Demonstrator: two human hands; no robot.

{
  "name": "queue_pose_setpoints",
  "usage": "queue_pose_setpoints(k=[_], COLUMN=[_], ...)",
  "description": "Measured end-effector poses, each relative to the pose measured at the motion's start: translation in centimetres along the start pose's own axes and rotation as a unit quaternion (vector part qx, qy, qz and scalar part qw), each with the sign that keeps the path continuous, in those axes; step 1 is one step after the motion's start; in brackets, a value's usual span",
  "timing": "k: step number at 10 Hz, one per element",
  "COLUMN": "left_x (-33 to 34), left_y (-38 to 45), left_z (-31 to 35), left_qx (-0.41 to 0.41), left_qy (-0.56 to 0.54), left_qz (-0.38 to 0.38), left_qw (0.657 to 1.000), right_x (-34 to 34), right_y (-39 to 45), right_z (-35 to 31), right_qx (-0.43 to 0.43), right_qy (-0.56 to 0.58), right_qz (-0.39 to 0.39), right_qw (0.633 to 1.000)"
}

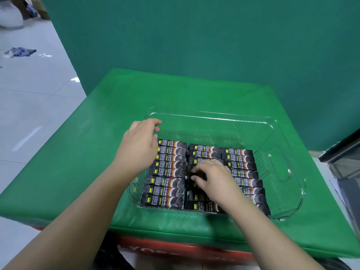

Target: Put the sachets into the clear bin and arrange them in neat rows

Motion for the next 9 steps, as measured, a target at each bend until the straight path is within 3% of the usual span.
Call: queue_pose_setpoints(k=[1, 2, 3, 4, 5, 7, 8, 9], left_x=[0.1, 0.7, 2.4, 5.1, 7.0, 7.9, 8.2, 8.4], left_y=[-0.2, -1.5, -4.1, -6.8, -8.2, -8.1, -8.5, -8.2], left_z=[0.2, 0.1, -0.1, -0.4, -1.2, -1.7, -1.8, -1.8], left_qx=[0.026, 0.103, 0.16, 0.157, 0.097, 0.077, 0.082, 0.089], left_qy=[0.101, 0.188, 0.218, 0.211, 0.213, 0.242, 0.264, 0.285], left_qz=[0.051, 0.132, 0.145, 0.08, 0.034, 0.028, 0.005, -0.01], left_qw=[0.993, 0.968, 0.952, 0.961, 0.972, 0.967, 0.961, 0.954], right_x=[-0.5, -1.0, -0.7, -0.2, 0.1, 0.4, 0.5, -1.0], right_y=[-1.8, -3.8, -6.1, -8.5, -10.1, -10.6, -10.8, -11.3], right_z=[1.0, 1.7, 2.1, 2.5, 3.2, 4.0, 3.8, 3.8], right_qx=[0.009, 0.014, 0.019, 0.041, 0.07, 0.092, 0.081, 0.09], right_qy=[-0.002, -0.01, -0.024, -0.073, -0.132, -0.158, -0.108, 0.094], right_qz=[0.014, 0.018, -0.004, -0.006, 0.03, 0.05, 0.07, 0.111], right_qw=[1.0, 1.0, 1.0, 0.996, 0.988, 0.982, 0.988, 0.985])
Point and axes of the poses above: each hand's wrist, its own y-axis towards the middle knuckle, its own x-axis out of the palm, z = x × y, the point moved 2 cm from there along y, towards the middle knuckle, and after that the axes turned 12 degrees about -x, right-handed, at the moved point
